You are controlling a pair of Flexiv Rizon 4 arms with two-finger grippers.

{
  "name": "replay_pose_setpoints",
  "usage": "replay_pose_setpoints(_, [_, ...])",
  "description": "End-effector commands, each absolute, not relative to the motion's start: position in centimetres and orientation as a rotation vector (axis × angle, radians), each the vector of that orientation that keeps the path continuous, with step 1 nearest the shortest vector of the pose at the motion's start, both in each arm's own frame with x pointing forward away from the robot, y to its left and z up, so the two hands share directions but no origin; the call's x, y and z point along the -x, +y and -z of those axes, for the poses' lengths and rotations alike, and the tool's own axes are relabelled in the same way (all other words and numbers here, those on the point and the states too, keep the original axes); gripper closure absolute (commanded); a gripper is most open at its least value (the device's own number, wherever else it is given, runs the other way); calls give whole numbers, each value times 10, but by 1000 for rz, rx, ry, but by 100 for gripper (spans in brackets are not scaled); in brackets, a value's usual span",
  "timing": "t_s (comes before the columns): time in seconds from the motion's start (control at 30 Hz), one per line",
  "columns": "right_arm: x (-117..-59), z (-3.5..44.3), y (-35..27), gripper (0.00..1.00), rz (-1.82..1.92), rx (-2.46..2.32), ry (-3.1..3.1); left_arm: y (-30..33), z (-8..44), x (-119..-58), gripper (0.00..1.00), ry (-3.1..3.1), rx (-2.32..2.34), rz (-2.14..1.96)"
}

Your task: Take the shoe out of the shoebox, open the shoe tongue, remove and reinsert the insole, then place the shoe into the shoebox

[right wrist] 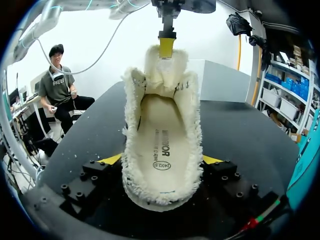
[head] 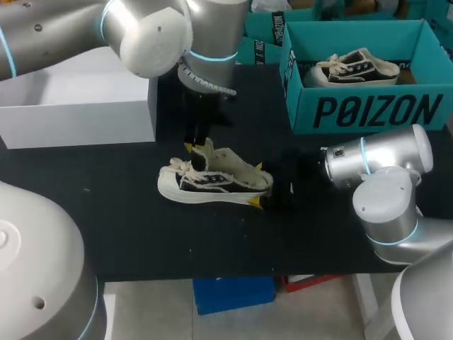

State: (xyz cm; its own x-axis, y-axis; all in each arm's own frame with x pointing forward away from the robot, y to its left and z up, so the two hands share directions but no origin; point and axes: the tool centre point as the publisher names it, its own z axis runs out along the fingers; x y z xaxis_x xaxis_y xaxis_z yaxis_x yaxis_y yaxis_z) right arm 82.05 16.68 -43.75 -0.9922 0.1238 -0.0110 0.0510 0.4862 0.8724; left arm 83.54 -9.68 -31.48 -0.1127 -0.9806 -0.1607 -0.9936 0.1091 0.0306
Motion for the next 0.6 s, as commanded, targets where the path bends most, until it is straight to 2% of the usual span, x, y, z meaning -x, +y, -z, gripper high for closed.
replay_pose_setpoints(0.03, [-820,440,169,100,-1545,-159,2647,-72,323,-836,100,2371,2204,91])
replay_pose_setpoints(0.27, [-820,440,169,100,-1545,-159,2647,-52,327,-835,100,2362,2254,174])
replay_pose_setpoints(0.6, [-820,440,169,100,-1545,-159,2647,-48,361,-833,100,2425,2296,96])
